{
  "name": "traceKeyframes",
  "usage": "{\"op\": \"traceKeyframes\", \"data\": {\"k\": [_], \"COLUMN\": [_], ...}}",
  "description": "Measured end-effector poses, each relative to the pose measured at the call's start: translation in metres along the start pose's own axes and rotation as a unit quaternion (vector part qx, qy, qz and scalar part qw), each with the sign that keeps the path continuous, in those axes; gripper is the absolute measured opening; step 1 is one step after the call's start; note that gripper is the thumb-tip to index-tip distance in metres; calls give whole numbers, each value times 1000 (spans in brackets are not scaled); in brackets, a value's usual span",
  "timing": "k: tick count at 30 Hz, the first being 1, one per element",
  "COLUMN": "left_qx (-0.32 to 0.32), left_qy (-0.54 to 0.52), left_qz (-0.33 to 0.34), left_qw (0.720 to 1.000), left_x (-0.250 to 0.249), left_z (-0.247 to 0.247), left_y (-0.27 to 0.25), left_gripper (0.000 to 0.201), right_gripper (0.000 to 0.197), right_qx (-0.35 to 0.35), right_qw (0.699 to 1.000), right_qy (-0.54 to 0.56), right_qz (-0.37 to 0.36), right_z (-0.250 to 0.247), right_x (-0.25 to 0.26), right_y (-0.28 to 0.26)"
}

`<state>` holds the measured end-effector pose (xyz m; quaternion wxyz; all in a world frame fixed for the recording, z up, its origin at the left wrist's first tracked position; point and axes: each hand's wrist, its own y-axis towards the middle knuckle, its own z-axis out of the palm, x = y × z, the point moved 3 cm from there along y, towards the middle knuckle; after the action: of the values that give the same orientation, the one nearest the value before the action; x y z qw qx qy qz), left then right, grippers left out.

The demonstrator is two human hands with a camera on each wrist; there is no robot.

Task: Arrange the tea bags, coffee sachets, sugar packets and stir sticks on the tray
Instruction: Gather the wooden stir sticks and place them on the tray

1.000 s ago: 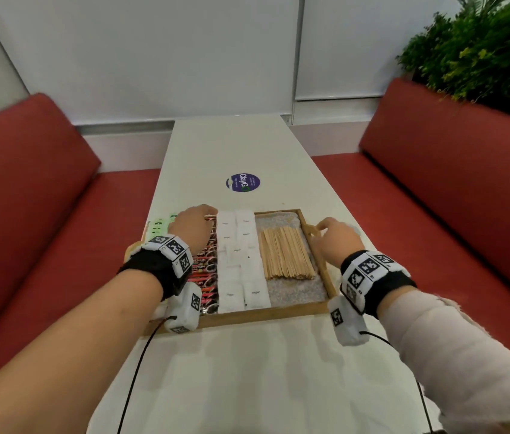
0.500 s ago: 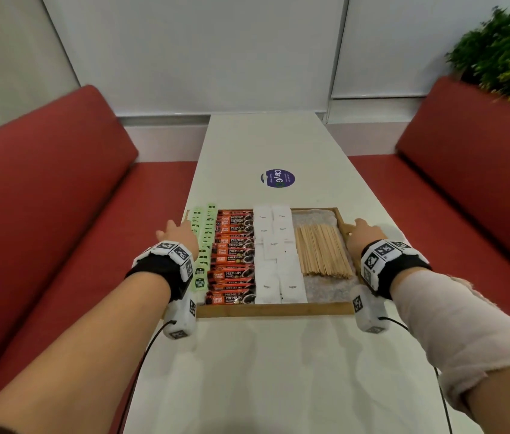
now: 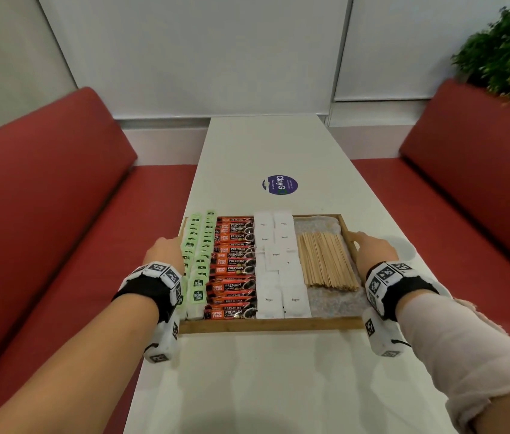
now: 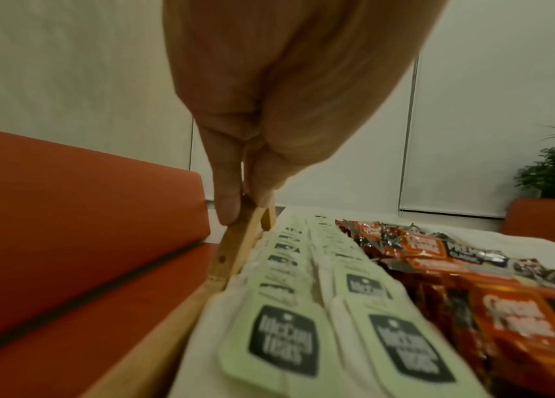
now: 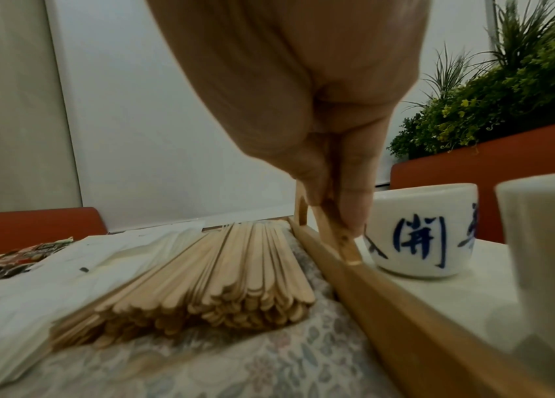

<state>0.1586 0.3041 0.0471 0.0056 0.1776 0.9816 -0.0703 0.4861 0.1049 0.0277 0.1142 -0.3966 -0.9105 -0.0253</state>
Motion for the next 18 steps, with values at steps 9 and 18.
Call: {"op": "traceKeyframes", "data": {"k": [9, 18], "left_qx": [2, -4], "left_qy": [-14, -23], "left_qz": [-22, -27], "left_qw": [1000, 999], "left_x": [-11, -23], "left_z": [2, -5], "left_y": [42, 85], "left_gripper": [42, 45], "right_gripper": [36, 36], "right_qx": [-16, -11], "right_qw": [1000, 1000], "right_qy": [-7, -5], "right_qz": [8, 4], "right_z": [3, 4], "right_x": [17, 28], "right_y": [46, 95]}}
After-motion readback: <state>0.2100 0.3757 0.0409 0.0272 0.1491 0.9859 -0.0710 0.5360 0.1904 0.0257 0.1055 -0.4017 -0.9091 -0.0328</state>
